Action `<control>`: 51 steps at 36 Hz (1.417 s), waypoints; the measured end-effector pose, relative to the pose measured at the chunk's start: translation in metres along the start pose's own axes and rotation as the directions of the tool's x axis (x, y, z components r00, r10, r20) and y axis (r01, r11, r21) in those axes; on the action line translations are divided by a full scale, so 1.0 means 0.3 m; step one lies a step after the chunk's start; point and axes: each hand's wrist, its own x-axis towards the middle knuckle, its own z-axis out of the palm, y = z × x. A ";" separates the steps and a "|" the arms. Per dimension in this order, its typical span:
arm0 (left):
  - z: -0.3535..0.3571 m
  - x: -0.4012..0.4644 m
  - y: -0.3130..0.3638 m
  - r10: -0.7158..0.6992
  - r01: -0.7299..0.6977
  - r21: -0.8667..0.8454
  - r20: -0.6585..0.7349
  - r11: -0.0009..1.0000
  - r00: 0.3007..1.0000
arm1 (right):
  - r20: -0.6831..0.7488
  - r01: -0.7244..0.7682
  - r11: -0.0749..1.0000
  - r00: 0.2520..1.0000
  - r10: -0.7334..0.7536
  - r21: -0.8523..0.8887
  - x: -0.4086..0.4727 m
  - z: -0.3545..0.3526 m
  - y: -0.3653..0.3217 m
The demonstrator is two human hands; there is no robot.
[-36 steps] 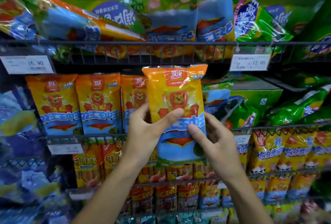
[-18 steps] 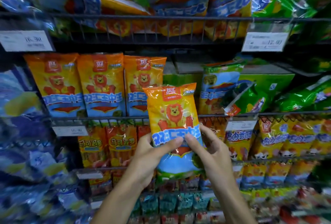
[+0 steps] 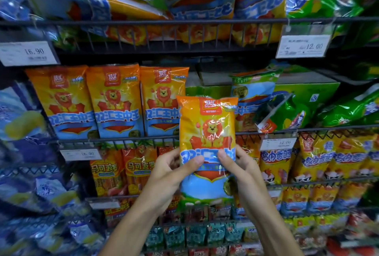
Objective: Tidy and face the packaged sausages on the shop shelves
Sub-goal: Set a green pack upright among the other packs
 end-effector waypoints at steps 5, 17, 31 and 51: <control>-0.006 0.036 0.037 0.105 -0.105 -0.006 -0.021 0.994 0.994 | 0.064 0.128 0.982 0.991 -0.120 -0.142 0.035 -0.035 -0.064; 0.025 0.173 0.233 0.424 -0.419 0.220 0.028 0.881 0.905 | -0.063 0.424 0.861 0.887 -0.458 -0.283 0.178 -0.023 -0.184; -0.001 0.316 0.155 0.447 -0.435 0.306 0.034 0.847 0.894 | -0.184 0.369 0.824 0.858 -0.480 -0.429 0.280 -0.064 -0.081; -0.045 0.314 -0.005 0.809 -0.565 0.718 0.005 0.405 0.587 | -0.205 0.138 0.547 0.830 -0.519 -0.826 0.324 -0.076 0.021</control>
